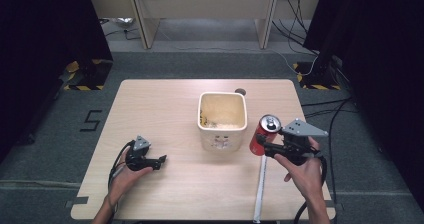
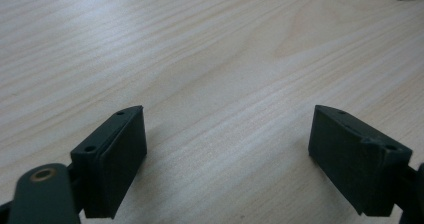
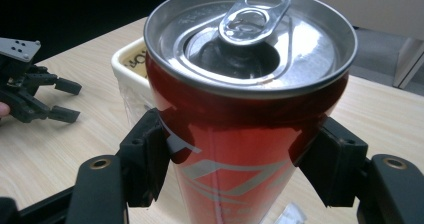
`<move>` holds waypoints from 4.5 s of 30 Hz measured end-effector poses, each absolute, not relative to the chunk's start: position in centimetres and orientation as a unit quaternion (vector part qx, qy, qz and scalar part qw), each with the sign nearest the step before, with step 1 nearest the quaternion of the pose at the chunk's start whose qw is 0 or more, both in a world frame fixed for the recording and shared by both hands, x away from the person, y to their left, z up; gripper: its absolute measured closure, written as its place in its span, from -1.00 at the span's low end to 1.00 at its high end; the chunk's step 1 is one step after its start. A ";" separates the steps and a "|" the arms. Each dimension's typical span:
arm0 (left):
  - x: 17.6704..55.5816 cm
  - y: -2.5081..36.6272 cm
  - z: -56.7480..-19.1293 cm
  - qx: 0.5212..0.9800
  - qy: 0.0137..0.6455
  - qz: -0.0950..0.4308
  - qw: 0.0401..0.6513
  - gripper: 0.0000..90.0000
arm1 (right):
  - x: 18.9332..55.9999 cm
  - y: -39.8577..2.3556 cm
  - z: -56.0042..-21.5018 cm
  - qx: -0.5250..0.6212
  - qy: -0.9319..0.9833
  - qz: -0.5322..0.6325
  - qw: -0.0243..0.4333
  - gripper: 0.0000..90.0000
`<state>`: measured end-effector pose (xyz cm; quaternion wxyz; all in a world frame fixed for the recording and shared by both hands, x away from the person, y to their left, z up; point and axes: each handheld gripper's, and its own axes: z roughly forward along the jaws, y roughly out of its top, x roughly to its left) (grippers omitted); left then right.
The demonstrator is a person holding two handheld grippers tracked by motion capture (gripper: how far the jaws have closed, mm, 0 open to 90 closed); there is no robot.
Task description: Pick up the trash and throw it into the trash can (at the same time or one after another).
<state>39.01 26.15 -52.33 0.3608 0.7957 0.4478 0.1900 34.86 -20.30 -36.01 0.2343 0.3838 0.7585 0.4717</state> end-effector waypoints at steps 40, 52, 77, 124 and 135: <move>39.0 26.2 -52.3 0.797 0.447 0.189 0.360 -0.67 | 40.2 -16.7 -28.7 0.347 0.763 0.501 0.216 -0.24; 39.0 26.2 -52.3 0.796 0.448 0.190 0.361 -0.67 | 42.9 -14.0 -30.2 0.345 0.773 0.491 0.205 -0.24; 39.0 26.2 -52.3 0.795 0.448 0.190 0.361 -0.67 | 46.7 -11.7 -34.7 0.364 0.782 0.470 0.188 -0.24; 39.0 26.2 -52.3 0.796 0.448 0.190 0.360 -0.67 | 44.0 -15.4 -35.2 0.356 0.785 0.458 0.218 -0.59; 39.0 26.2 -52.3 0.795 0.448 0.191 0.361 -0.67 | 39.8 -19.5 -36.4 0.389 0.770 0.433 0.260 -0.43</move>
